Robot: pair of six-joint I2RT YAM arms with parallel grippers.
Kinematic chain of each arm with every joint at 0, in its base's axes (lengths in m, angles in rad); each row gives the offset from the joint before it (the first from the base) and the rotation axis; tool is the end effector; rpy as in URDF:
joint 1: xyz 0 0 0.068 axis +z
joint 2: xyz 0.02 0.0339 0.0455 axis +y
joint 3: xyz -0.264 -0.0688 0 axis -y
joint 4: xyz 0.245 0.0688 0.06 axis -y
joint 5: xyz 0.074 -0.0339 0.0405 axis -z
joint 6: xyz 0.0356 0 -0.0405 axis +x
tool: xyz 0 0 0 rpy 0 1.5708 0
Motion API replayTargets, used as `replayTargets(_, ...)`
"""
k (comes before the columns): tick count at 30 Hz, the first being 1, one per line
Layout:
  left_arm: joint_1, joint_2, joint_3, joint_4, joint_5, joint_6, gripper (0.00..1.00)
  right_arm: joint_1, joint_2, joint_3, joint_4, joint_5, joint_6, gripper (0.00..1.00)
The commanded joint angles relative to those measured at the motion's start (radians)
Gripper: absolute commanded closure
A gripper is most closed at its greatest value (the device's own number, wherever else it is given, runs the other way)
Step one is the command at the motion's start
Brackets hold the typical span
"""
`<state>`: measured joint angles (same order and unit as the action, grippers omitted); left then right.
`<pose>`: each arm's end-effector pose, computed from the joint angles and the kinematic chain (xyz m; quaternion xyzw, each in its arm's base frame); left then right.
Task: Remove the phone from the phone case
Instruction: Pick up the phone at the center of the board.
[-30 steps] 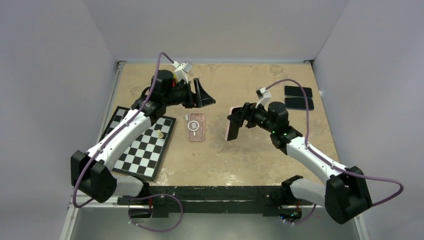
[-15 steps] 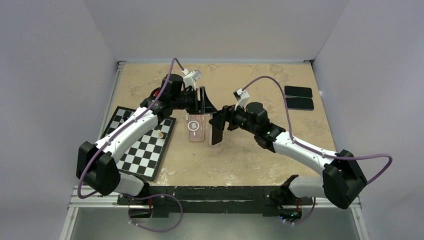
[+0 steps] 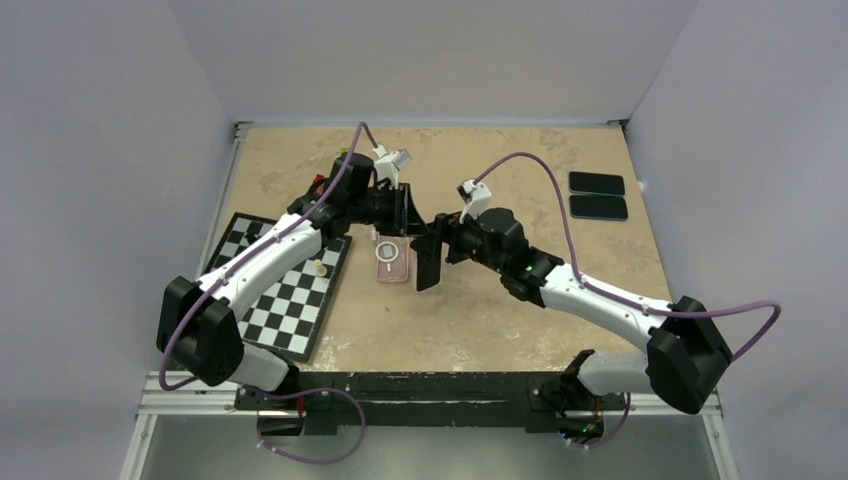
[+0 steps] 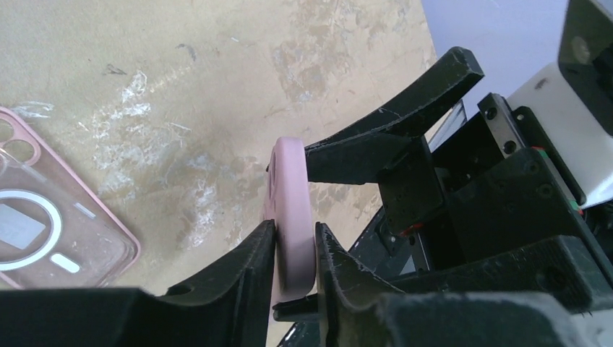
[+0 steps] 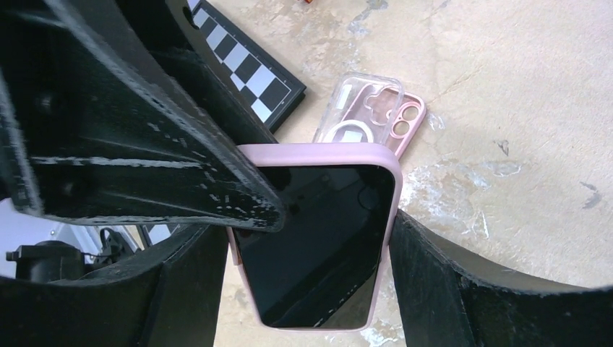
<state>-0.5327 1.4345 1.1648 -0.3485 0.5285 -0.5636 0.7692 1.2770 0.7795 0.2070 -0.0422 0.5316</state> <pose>0.2679 -0.1788 0.3069 0.1065 0.8596 -0.4287 0.2568 0.2091 0.2045 0.2706 -0.1075 0.7947 0.3751 0.4650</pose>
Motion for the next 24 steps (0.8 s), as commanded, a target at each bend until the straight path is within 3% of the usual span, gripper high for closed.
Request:
replayTargets(1,-0.009,0.03,0.032,-0.011,0.058,0.029,0.73,0.025,-0.034,0.074,0.089,0.065,0.009,1.0)
replayTargets(3,-0.01,0.033,0.035,-0.015,0.072,0.03,0.76,0.04,-0.033,0.072,0.09,0.088,0.007,1.0)
replayTargets(7,-0.01,0.028,0.039,-0.022,0.074,0.045,0.99,0.056,-0.006,0.092,0.058,0.115,-0.028,1.0)
replayTargets(9,-0.011,0.018,0.041,-0.035,0.049,0.059,1.0,0.056,0.004,0.109,0.023,0.11,-0.04,0.98)
replayTargets(10,-0.012,0.011,0.046,-0.038,0.041,0.067,1.0,0.056,0.003,0.109,0.017,0.101,-0.048,0.87)
replayTargets(13,-0.012,-0.029,0.034,-0.042,-0.026,0.094,1.0,0.056,-0.019,0.093,-0.006,0.107,-0.048,0.34)
replayTargets(14,-0.011,-0.045,0.029,-0.049,-0.062,0.102,1.0,0.057,-0.027,0.089,-0.024,0.115,-0.043,0.25)
replayTargets(24,-0.008,-0.22,-0.023,-0.026,-0.325,0.208,1.0,0.055,-0.086,-0.034,-0.039,-0.034,-0.105,0.14)
